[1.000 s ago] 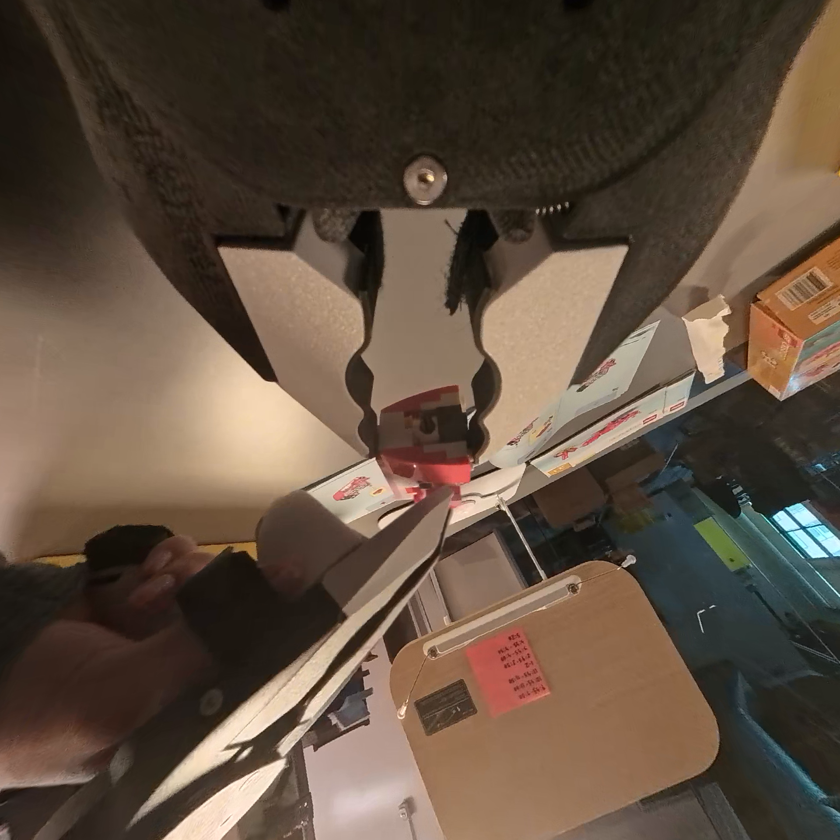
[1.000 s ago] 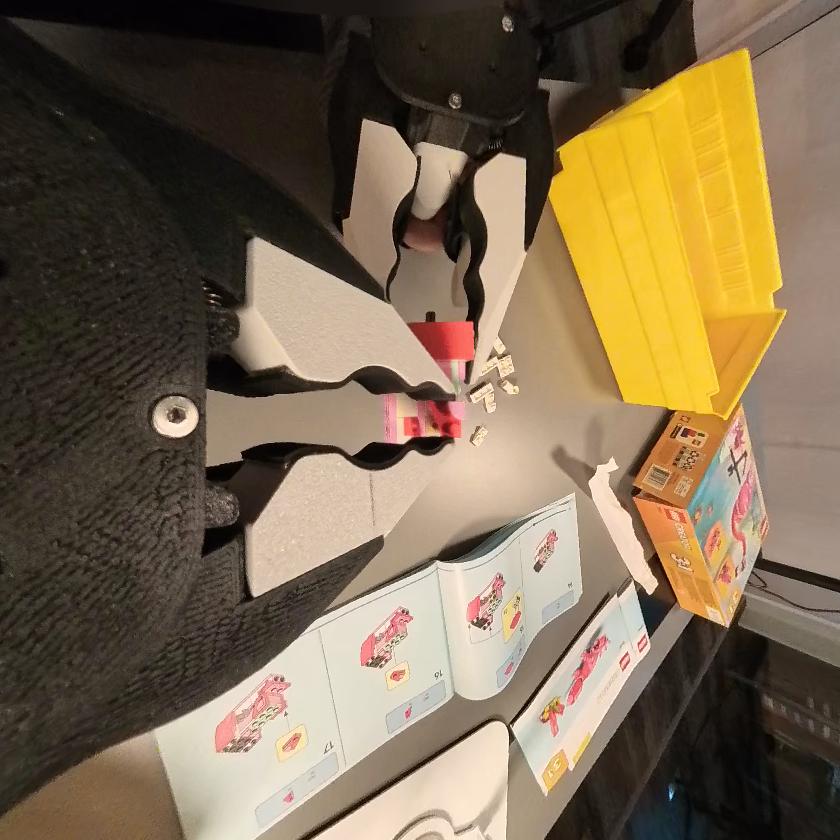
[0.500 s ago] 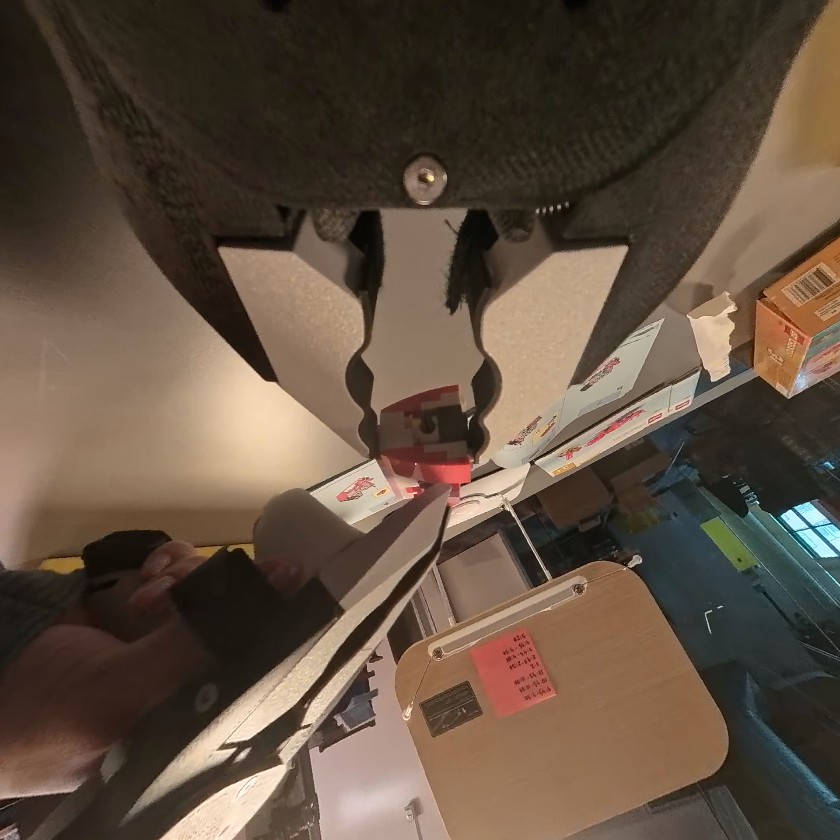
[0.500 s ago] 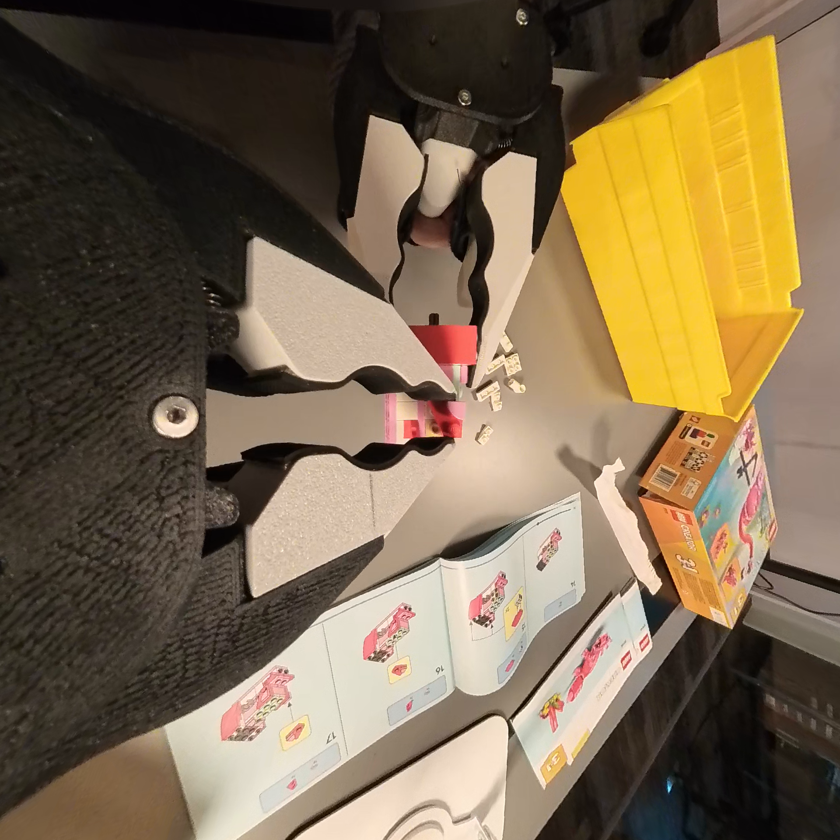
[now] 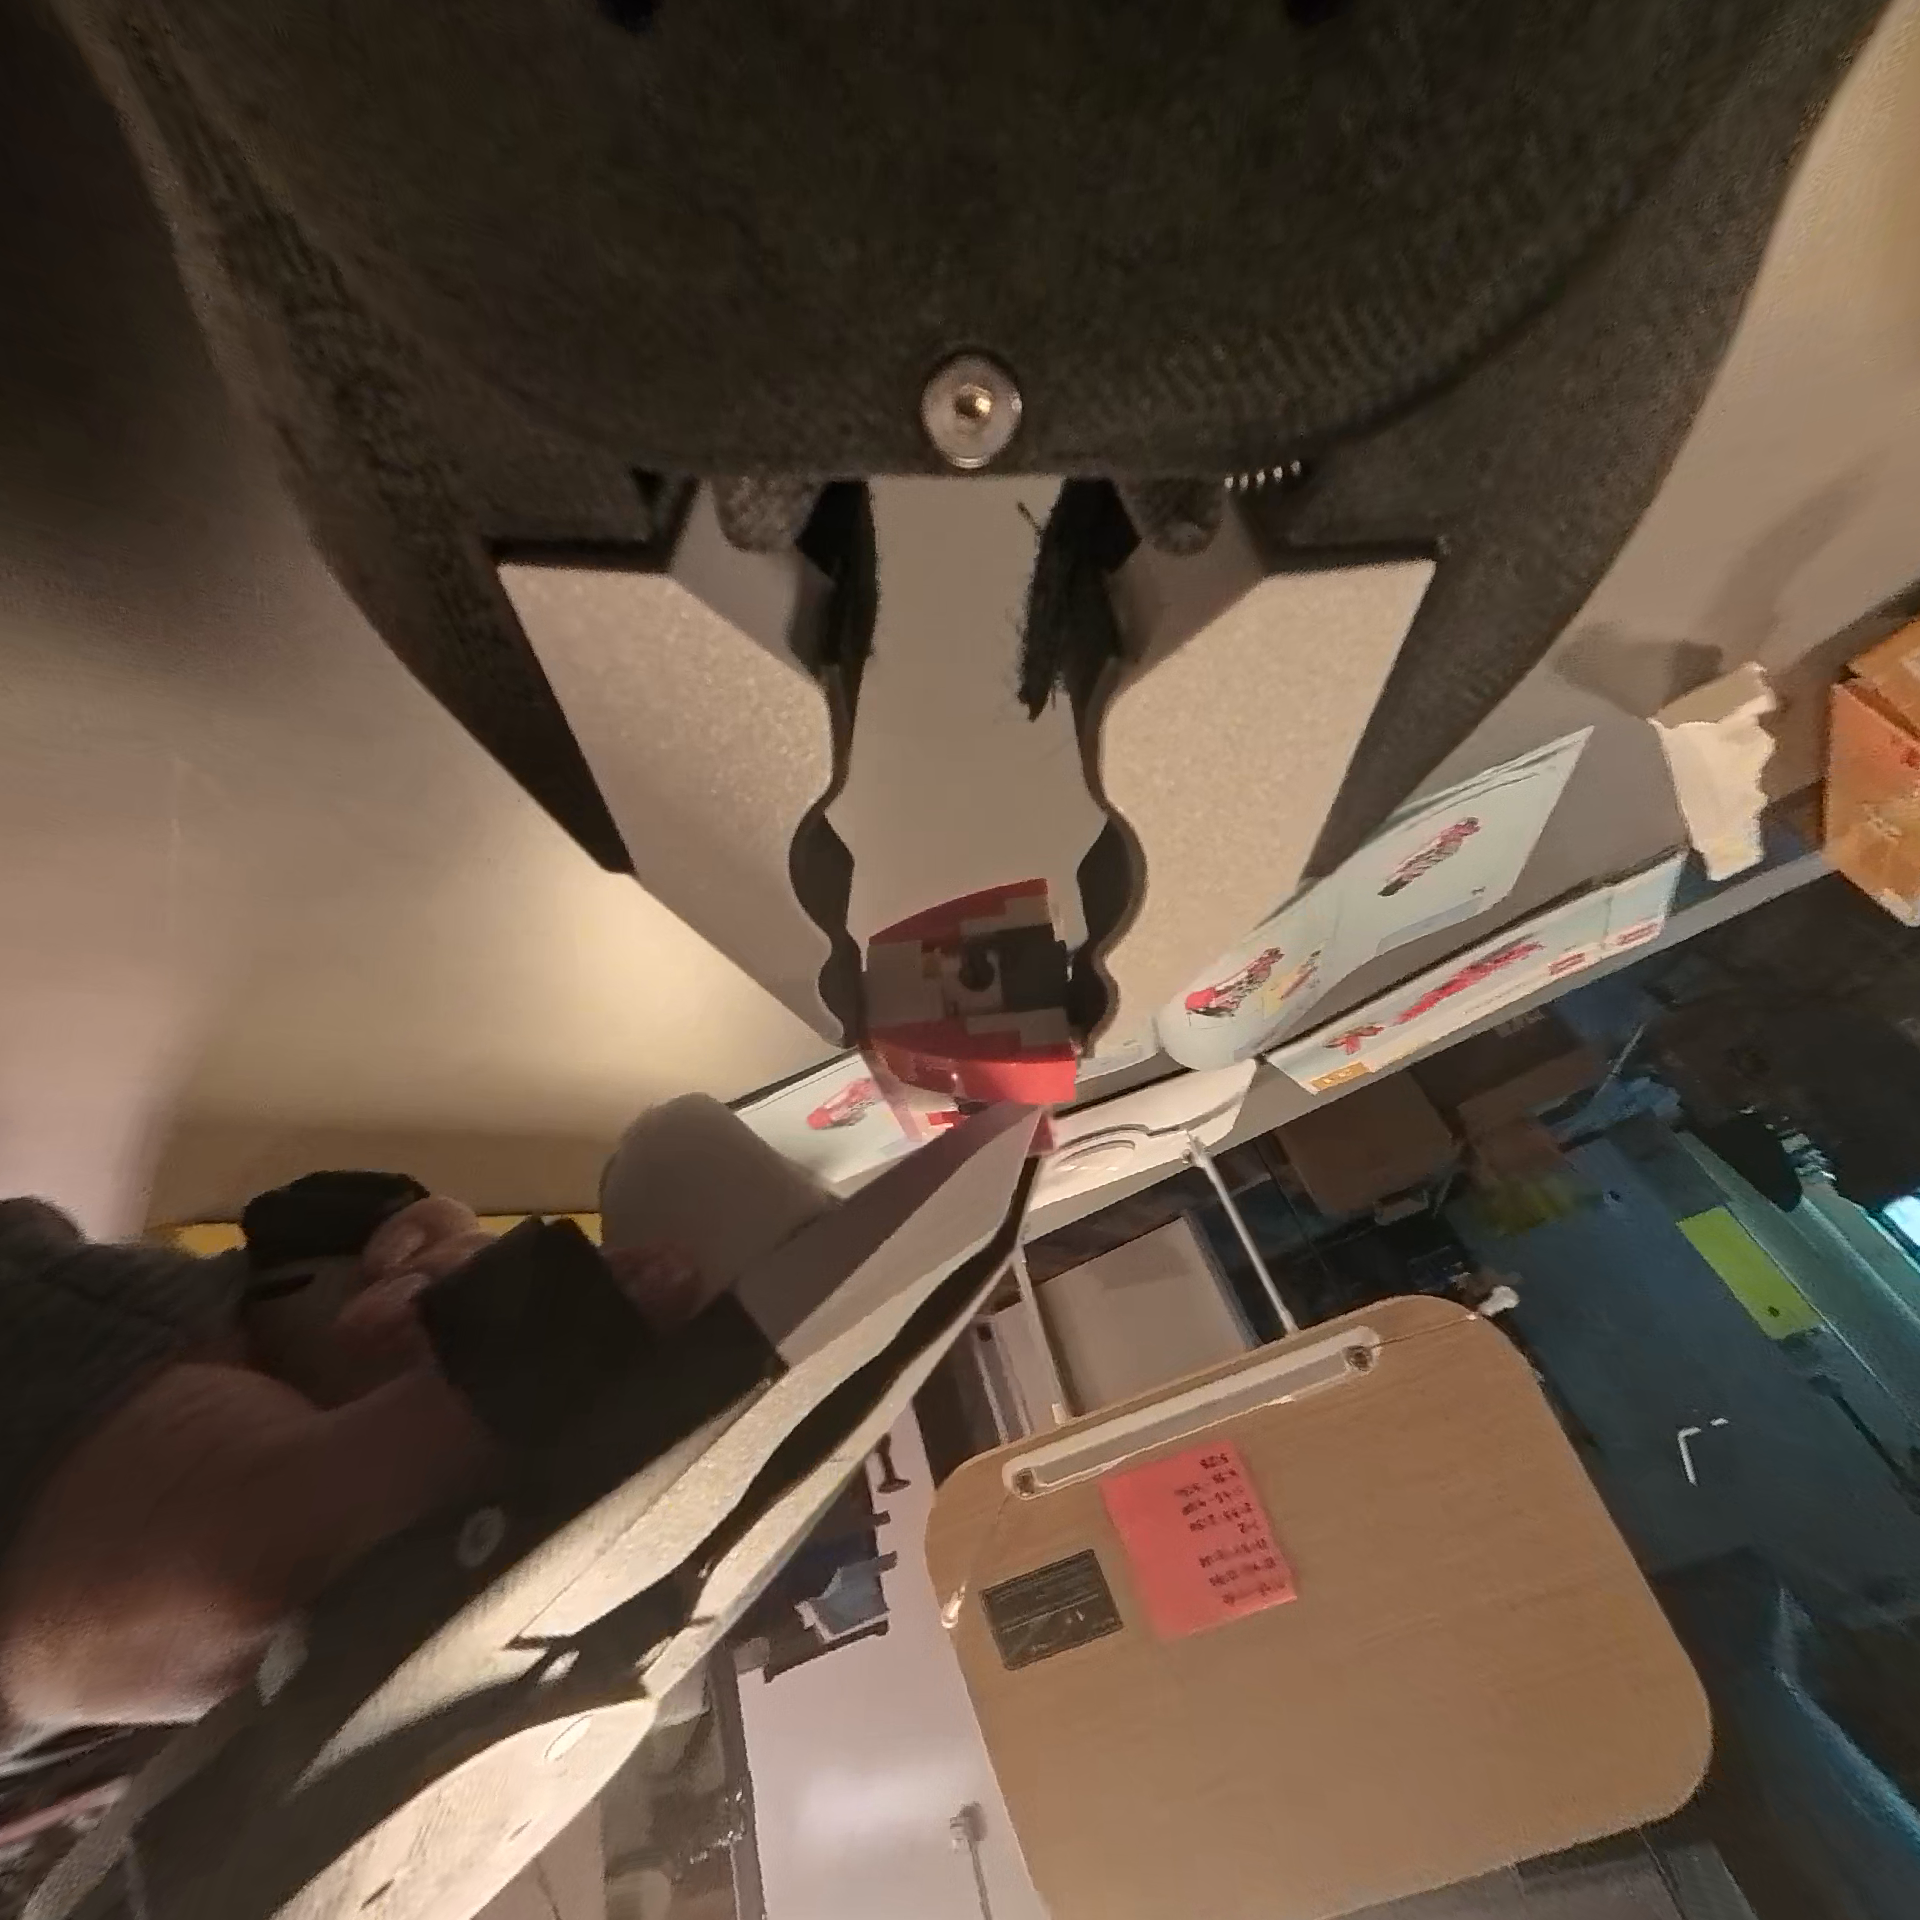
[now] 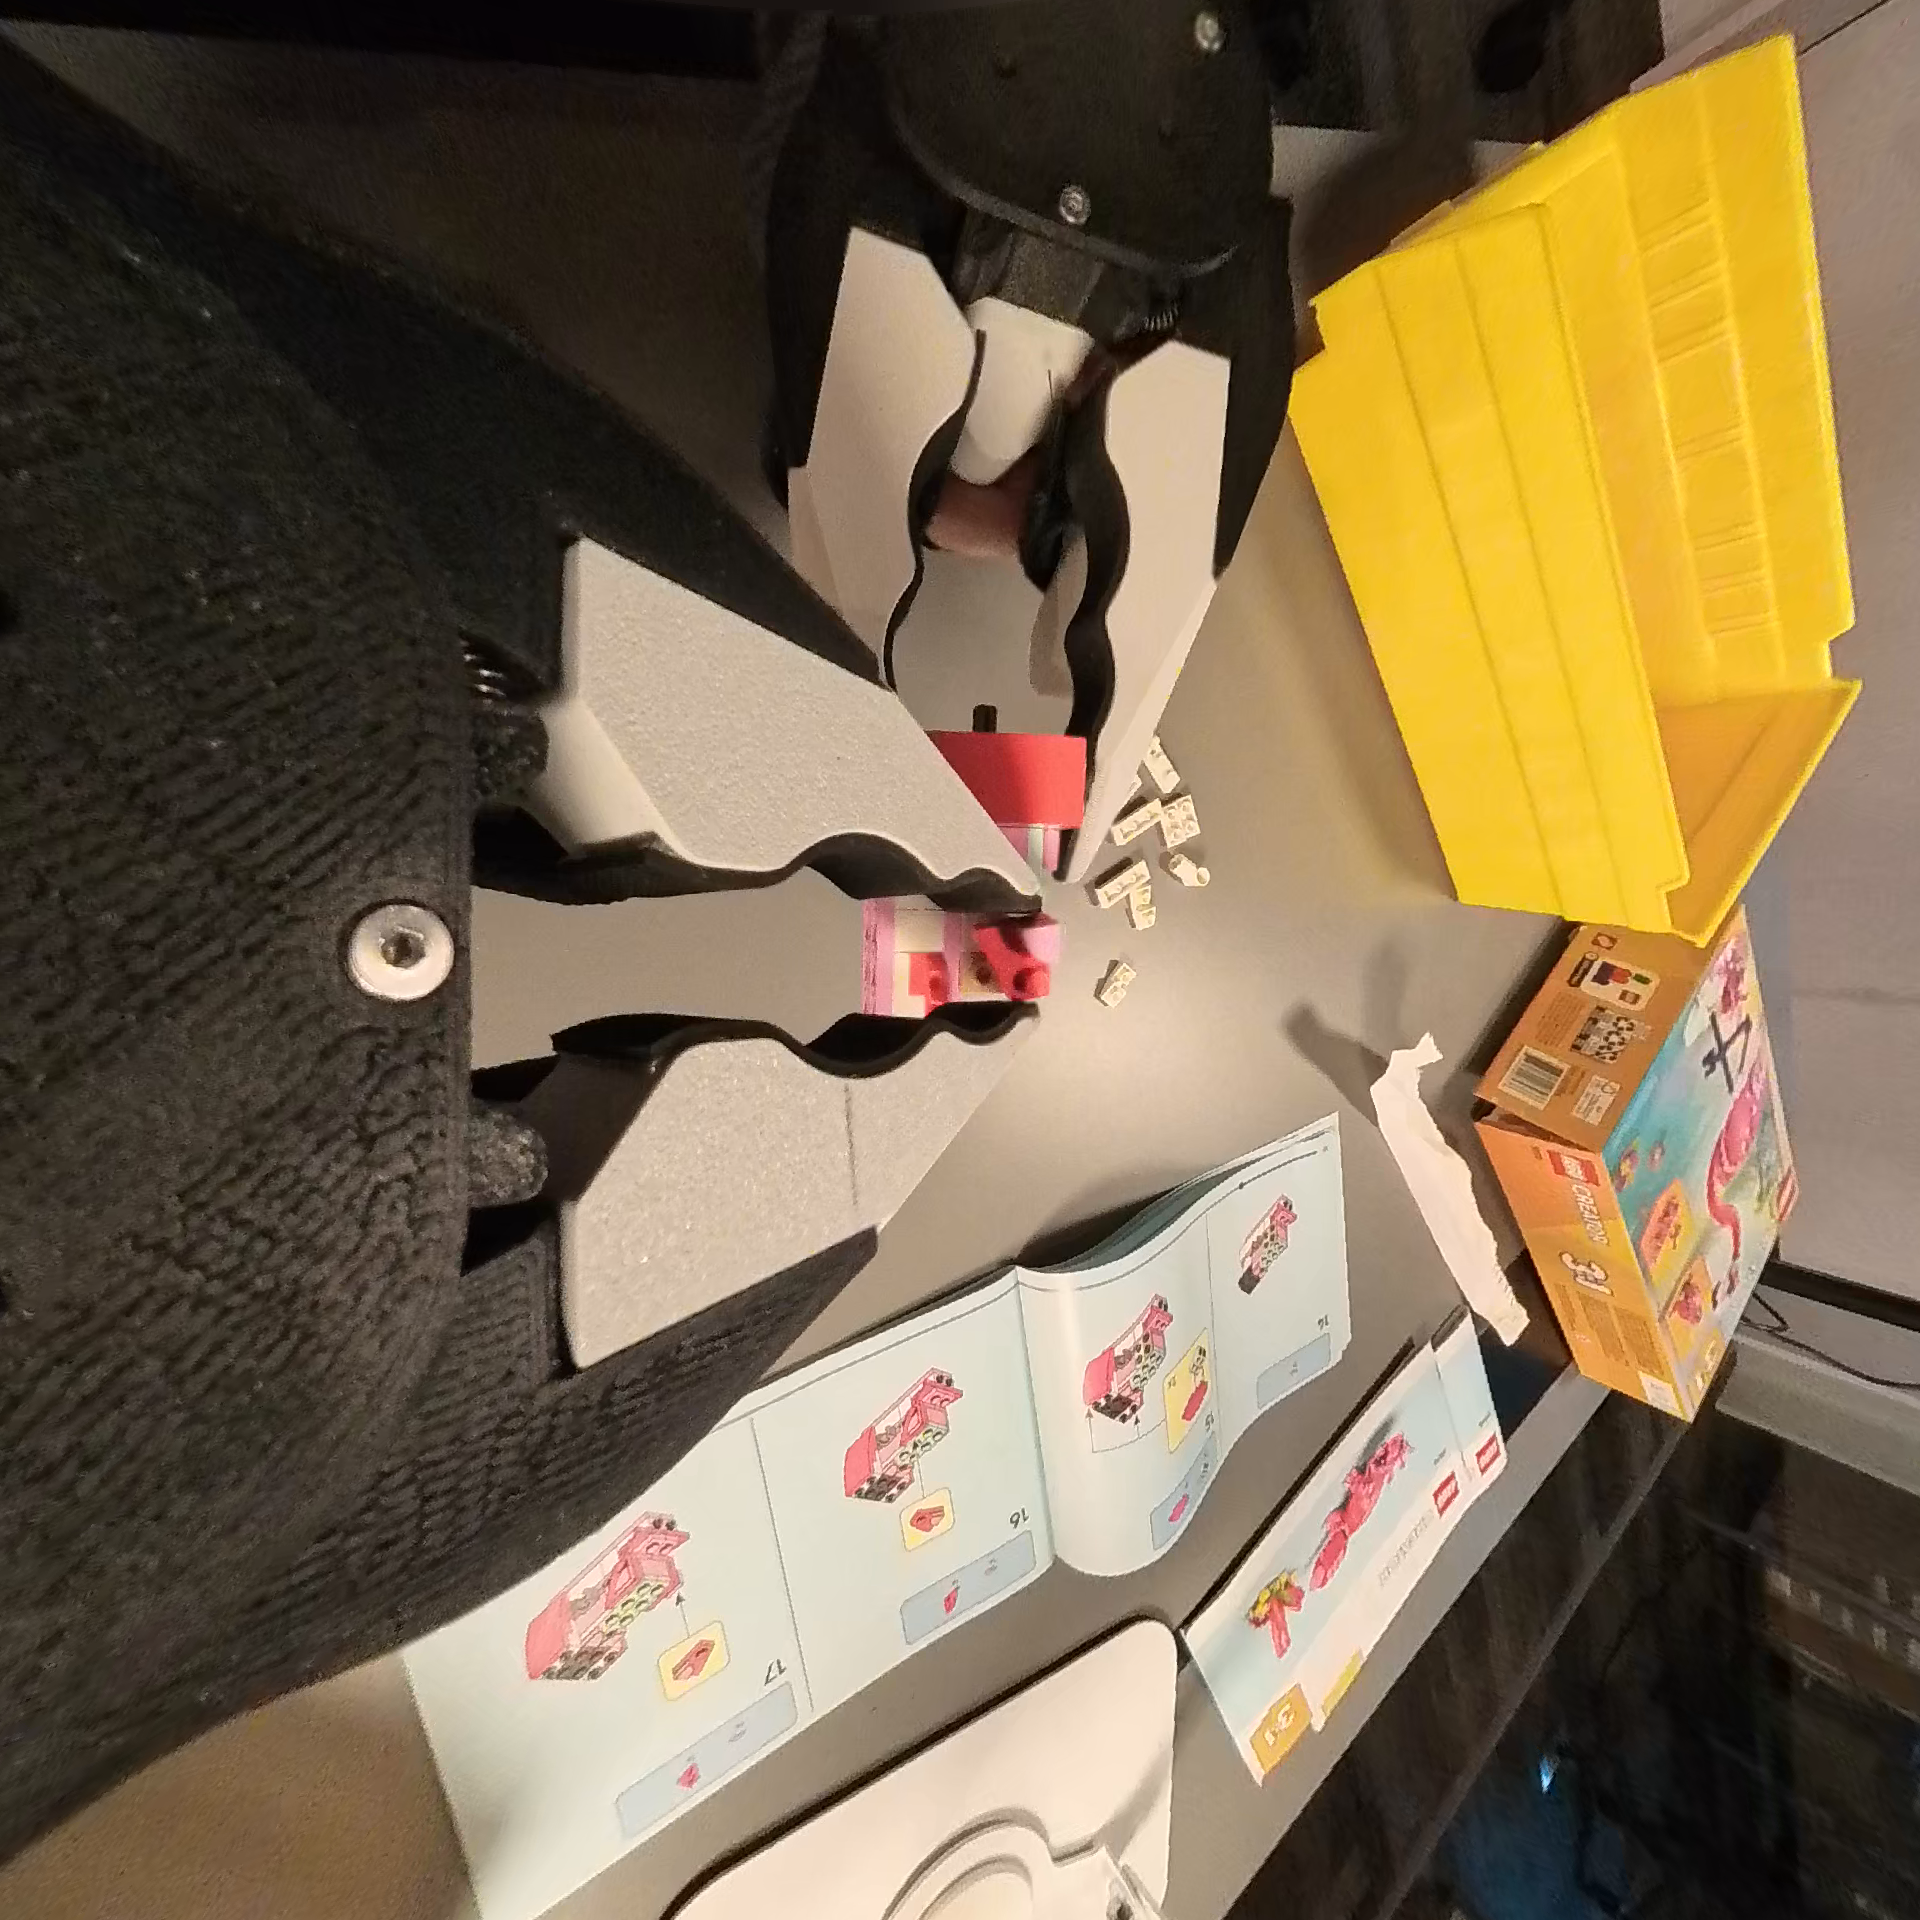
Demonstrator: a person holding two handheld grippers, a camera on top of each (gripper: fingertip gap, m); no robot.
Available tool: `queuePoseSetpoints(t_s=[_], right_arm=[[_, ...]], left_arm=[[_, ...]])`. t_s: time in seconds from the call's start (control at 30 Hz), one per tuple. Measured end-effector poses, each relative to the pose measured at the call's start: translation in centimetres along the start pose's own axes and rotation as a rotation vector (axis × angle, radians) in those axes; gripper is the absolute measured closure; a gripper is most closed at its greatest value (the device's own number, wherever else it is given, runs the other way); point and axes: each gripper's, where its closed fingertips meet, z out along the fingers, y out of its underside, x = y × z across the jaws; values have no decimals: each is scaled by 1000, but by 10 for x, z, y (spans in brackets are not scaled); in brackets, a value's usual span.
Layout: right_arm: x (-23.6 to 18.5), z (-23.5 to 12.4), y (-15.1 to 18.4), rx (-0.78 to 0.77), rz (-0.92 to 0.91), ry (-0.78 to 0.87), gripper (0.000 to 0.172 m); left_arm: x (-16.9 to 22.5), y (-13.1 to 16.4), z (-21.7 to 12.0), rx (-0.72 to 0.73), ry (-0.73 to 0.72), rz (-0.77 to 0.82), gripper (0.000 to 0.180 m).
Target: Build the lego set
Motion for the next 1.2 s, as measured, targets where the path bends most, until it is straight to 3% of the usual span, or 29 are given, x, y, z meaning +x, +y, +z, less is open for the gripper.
queuePoseSetpoints(t_s=[0.57, 0.7, 0.77, 0.87, 1.0, 1.2], right_arm=[[2, -1, -3, -13, -4, 11, 155], [6, -7, -9, 16, -19, 23, 142], [7, -20, -22, 89, -111, 29, 120], [1, -42, -26, 176, -442, 68, 92], [5, -37, -10, 125, -877, 254, 60], [7, 1, 23, 13, -1143, 339, 70]], left_arm=[[0, 0, 0, -1, 17, -47, 141], [0, 0, 0, 3, 16, -46, 141], [-1, 0, 0, 4, 19, -51, 141], [-1, 0, 0, 6, 33, -61, 141], [0, 0, 0, 7, 55, -72, 141], [4, 1, 0, 5, 89, -81, 141]])
